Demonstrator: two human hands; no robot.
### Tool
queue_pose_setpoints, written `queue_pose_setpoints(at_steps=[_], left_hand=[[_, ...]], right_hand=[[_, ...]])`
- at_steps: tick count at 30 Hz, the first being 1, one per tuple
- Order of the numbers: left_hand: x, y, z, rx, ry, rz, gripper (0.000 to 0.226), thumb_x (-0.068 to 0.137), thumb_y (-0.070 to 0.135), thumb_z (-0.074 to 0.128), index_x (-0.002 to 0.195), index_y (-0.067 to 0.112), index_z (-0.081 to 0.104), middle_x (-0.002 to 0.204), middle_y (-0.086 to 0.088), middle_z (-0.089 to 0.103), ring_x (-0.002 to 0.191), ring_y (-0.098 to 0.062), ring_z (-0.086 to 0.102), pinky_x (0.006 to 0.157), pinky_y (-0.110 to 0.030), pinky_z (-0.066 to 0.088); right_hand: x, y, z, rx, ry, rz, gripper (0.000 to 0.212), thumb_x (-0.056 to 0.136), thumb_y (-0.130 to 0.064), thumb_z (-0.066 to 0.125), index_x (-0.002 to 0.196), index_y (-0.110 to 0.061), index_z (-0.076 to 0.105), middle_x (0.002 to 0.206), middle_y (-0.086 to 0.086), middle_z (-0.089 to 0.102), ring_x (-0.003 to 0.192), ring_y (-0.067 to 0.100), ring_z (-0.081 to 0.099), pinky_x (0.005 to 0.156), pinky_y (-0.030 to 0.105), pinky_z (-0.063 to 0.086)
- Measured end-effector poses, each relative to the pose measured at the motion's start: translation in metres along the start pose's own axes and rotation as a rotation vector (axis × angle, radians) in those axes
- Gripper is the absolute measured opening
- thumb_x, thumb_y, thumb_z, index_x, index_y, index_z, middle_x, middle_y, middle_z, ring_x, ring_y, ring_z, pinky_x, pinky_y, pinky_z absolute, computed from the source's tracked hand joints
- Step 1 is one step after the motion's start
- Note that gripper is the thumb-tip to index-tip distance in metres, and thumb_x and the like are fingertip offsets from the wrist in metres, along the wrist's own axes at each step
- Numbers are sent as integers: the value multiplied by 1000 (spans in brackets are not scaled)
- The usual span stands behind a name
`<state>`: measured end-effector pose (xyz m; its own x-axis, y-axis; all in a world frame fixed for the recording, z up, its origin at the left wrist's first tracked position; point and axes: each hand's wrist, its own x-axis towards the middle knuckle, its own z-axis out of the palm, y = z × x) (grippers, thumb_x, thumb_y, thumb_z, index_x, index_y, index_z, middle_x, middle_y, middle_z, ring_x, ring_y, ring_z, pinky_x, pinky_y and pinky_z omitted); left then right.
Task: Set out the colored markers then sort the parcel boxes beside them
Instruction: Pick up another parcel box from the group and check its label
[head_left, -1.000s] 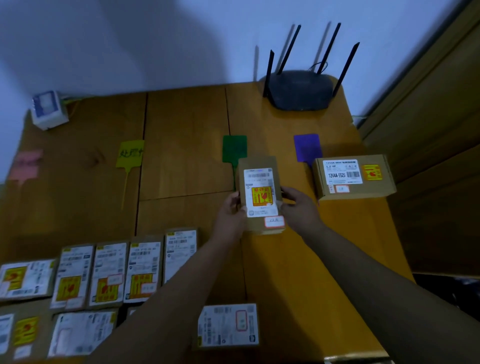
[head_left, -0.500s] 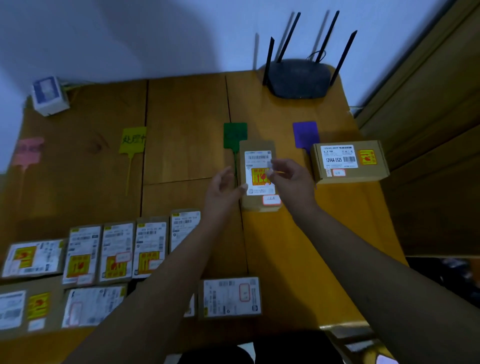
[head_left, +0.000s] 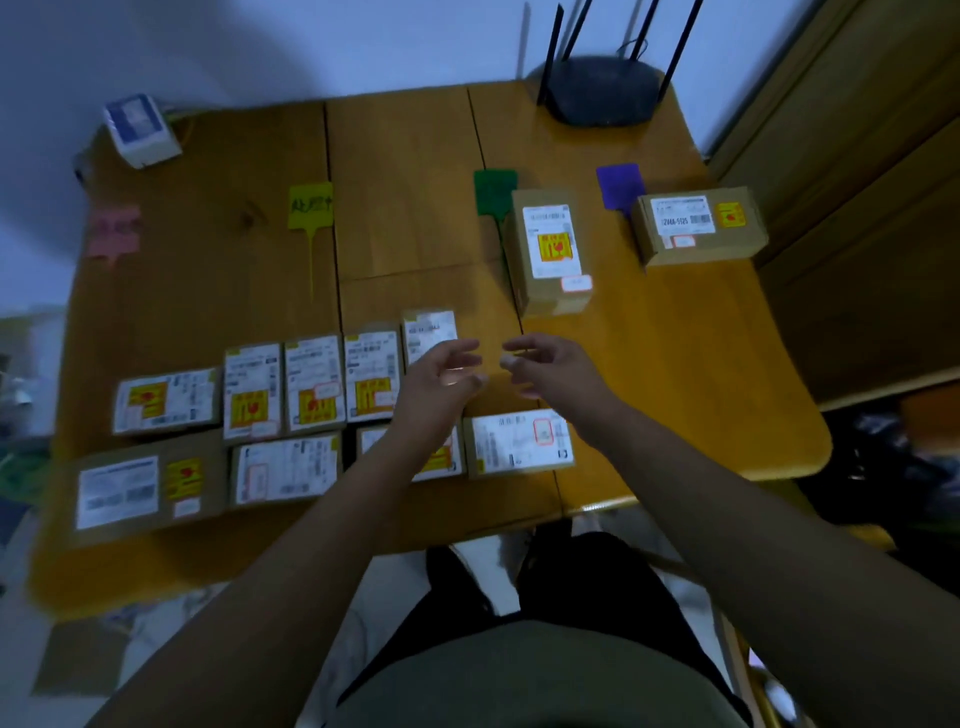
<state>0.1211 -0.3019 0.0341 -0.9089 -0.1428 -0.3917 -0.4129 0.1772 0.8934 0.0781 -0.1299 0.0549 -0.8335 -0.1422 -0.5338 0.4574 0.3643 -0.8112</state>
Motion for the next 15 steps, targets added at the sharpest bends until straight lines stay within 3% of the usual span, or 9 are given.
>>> queue_pose_setpoints(at_steps=[2, 4, 7, 9, 12, 15], left_hand=[[-9, -21, 3, 149, -40, 0, 39, 90, 23, 76, 129, 23, 67, 121, 2, 69, 109, -16, 67, 88, -36, 55], [-11, -42, 9, 469, -131, 63, 59, 85, 35, 78, 140, 23, 59, 135, -4, 63, 123, -23, 58, 101, -41, 49], [-11, -64, 21, 962, -242, 177, 102, 73, 56, 79, 157, 23, 33, 157, -7, 42, 141, -35, 32, 113, -50, 33], [-10, -73, 31, 1110, -289, 191, 119, 66, 63, 80, 161, 22, 21, 160, -6, 34, 143, -36, 26, 116, -52, 27], [-12, -82, 46, 1205, -280, 212, 112, 70, 55, 77, 160, 22, 20, 153, -7, 40, 139, -35, 26, 116, -50, 24], [-11, -76, 49, 1111, -225, 230, 97, 70, 48, 73, 155, 26, 32, 146, -3, 48, 134, -32, 31, 113, -48, 27]], right_hand=[[-7, 19, 2, -4, 10, 14, 31, 98, -20, 71, 128, -13, 70, 109, 14, 74, 103, 29, 73, 82, 36, 63], [-12, 35, 1, -6, 26, 25, 30, 98, -21, 71, 127, -14, 71, 111, 14, 75, 98, 25, 74, 75, 33, 61], [-13, 59, -5, -4, 118, 36, 27, 98, -18, 69, 125, -15, 71, 106, 11, 73, 91, 24, 71, 76, 43, 60], [-12, 73, -12, -32, 209, 52, 28, 97, -16, 67, 125, -16, 71, 106, 7, 73, 92, 26, 73, 79, 47, 60], [-8, 93, -24, -81, 289, 59, 33, 96, -17, 66, 129, -18, 70, 118, 4, 73, 102, 24, 73, 81, 40, 61], [-2, 102, -37, -119, 279, 46, 42, 96, -27, 70, 137, -23, 66, 133, 2, 66, 101, 12, 65, 81, 29, 54]])
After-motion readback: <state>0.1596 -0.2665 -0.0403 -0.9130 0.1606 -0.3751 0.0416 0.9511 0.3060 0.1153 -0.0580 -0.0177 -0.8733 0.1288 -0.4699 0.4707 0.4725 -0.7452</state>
